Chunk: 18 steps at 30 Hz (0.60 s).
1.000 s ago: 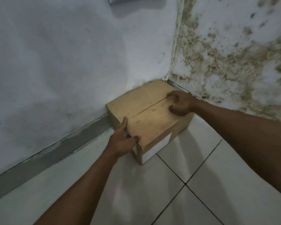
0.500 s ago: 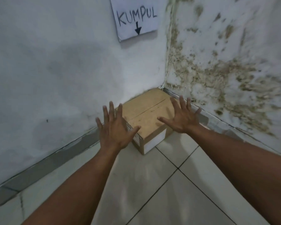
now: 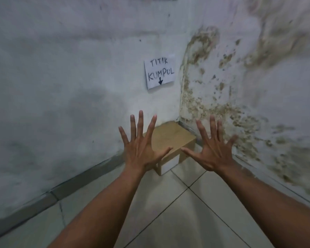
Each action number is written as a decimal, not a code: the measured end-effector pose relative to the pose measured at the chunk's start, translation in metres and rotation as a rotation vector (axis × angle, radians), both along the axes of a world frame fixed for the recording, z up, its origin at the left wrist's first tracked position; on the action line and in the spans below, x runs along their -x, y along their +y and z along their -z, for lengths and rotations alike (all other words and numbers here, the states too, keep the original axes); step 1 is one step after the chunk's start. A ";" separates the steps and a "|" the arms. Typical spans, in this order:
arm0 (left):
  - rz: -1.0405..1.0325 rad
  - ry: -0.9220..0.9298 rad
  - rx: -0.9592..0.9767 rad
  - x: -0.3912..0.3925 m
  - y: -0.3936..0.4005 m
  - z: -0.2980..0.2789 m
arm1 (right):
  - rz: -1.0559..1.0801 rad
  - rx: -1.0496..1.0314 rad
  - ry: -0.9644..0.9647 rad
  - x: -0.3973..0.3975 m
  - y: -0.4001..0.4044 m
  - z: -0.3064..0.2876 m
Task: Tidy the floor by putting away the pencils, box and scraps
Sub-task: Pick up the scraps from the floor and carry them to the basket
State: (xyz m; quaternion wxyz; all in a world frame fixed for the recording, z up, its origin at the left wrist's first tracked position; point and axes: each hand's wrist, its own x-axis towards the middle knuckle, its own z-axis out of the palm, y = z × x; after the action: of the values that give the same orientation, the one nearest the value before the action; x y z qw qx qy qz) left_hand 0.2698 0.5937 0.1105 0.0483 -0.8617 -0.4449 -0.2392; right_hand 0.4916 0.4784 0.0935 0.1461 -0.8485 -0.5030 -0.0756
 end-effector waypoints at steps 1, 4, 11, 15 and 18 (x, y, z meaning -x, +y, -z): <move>-0.004 -0.012 -0.003 0.008 -0.011 -0.013 | 0.007 -0.018 -0.011 0.008 -0.012 -0.015; -0.041 -0.057 0.003 0.036 -0.047 -0.054 | 0.034 -0.066 -0.030 0.032 -0.052 -0.065; -0.010 -0.213 0.024 0.128 -0.131 -0.145 | 0.108 -0.174 -0.079 0.108 -0.163 -0.168; 0.065 -0.269 -0.008 0.176 -0.174 -0.182 | 0.129 -0.224 -0.118 0.159 -0.220 -0.201; 0.119 -0.314 -0.055 0.204 -0.201 -0.198 | 0.151 -0.247 -0.133 0.196 -0.252 -0.215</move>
State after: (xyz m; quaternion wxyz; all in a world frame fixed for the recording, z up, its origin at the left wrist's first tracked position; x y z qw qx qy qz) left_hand 0.0655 0.3924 0.3086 -0.0127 -0.8370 -0.3885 -0.3852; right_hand 0.2954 0.2264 0.3082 0.2097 -0.8525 -0.4333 -0.2035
